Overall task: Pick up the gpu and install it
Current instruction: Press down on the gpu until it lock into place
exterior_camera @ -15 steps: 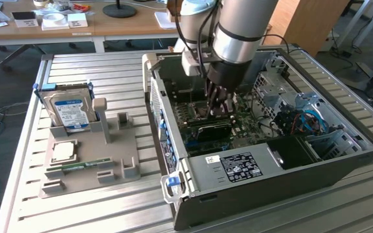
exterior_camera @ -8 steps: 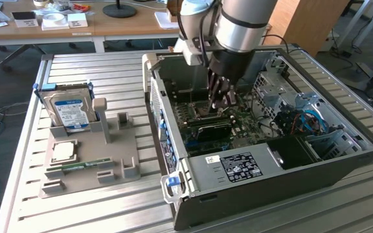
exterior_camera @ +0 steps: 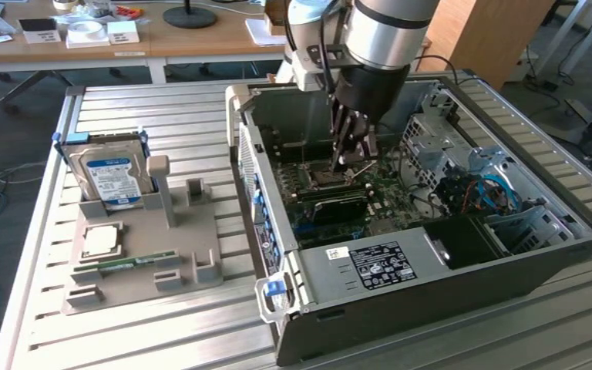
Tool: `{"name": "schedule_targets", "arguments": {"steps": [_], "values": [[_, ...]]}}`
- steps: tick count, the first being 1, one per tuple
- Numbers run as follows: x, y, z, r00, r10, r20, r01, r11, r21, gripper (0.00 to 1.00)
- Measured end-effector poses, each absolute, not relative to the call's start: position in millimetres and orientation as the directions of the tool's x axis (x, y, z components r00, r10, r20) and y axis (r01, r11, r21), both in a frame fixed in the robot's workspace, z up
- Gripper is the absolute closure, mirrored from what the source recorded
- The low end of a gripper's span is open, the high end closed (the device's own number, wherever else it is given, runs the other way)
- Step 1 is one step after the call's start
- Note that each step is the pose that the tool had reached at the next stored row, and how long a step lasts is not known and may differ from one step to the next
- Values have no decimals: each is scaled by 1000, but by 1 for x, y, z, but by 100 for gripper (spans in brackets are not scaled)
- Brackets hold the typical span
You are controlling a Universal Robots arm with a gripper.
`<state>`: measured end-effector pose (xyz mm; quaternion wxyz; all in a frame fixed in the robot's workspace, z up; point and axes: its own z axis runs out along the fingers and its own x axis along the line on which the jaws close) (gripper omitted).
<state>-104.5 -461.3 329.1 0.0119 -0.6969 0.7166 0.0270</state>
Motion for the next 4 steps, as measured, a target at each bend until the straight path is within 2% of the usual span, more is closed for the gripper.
{"name": "schedule_targets", "arguments": {"steps": [4], "values": [[-104,-461,329,-28,-998,-55,-999,27,22,89]]}}
